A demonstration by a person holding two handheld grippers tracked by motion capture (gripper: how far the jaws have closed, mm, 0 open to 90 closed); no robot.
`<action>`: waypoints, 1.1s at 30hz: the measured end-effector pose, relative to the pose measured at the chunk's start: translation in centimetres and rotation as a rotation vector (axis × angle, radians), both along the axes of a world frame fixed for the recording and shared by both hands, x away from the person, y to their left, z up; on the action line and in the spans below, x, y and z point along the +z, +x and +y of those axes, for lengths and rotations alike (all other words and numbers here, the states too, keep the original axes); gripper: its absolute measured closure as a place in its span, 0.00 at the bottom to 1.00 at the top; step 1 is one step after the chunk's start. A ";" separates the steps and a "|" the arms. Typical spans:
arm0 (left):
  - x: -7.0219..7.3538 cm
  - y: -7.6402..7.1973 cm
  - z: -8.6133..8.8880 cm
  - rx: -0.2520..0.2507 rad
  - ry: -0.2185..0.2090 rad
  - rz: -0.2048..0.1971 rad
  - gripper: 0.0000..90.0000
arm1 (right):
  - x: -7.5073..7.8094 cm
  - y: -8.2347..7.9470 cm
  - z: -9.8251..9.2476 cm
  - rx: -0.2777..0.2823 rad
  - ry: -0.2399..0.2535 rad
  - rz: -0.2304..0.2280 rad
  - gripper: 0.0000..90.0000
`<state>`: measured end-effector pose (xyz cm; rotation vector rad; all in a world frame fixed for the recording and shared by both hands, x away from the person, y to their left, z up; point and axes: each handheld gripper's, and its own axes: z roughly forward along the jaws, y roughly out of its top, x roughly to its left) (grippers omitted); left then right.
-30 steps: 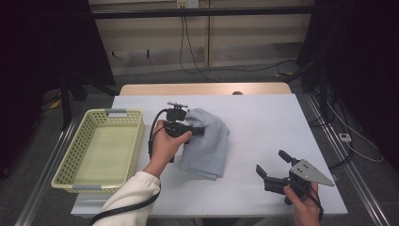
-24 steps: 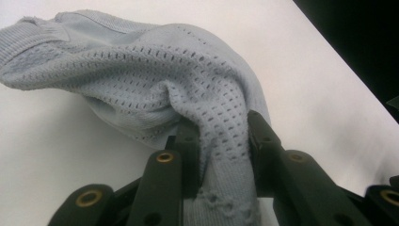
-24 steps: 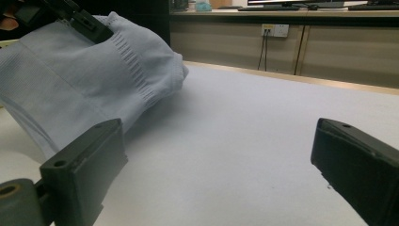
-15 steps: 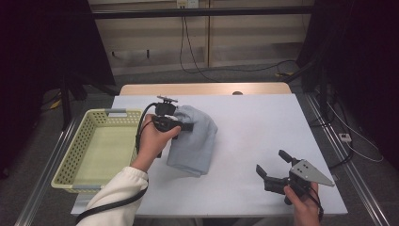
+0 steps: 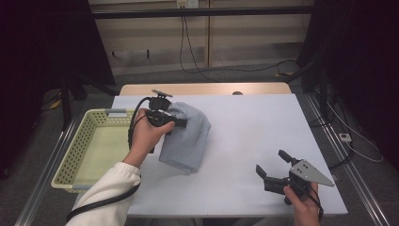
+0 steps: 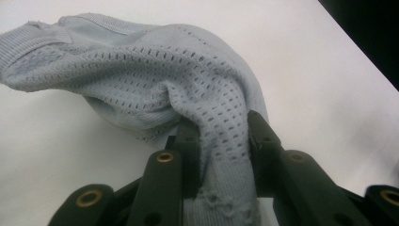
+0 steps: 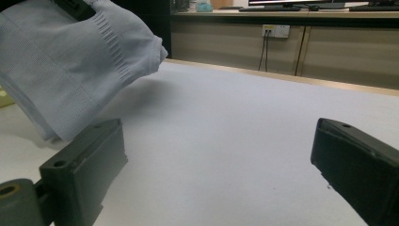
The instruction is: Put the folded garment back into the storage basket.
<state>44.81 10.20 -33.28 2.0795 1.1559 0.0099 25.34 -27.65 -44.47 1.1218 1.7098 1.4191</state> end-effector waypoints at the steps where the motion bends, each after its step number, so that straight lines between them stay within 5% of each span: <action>1: 0.3 0.1 0.1 0.003 0.006 -0.007 0.80 | 0.0 0.0 0.0 -0.004 0.002 0.001 0.04; 33: 5.8 1.5 3.9 0.026 0.029 -0.022 0.80 | 0.0 0.0 0.0 -0.002 -0.003 -0.005 0.04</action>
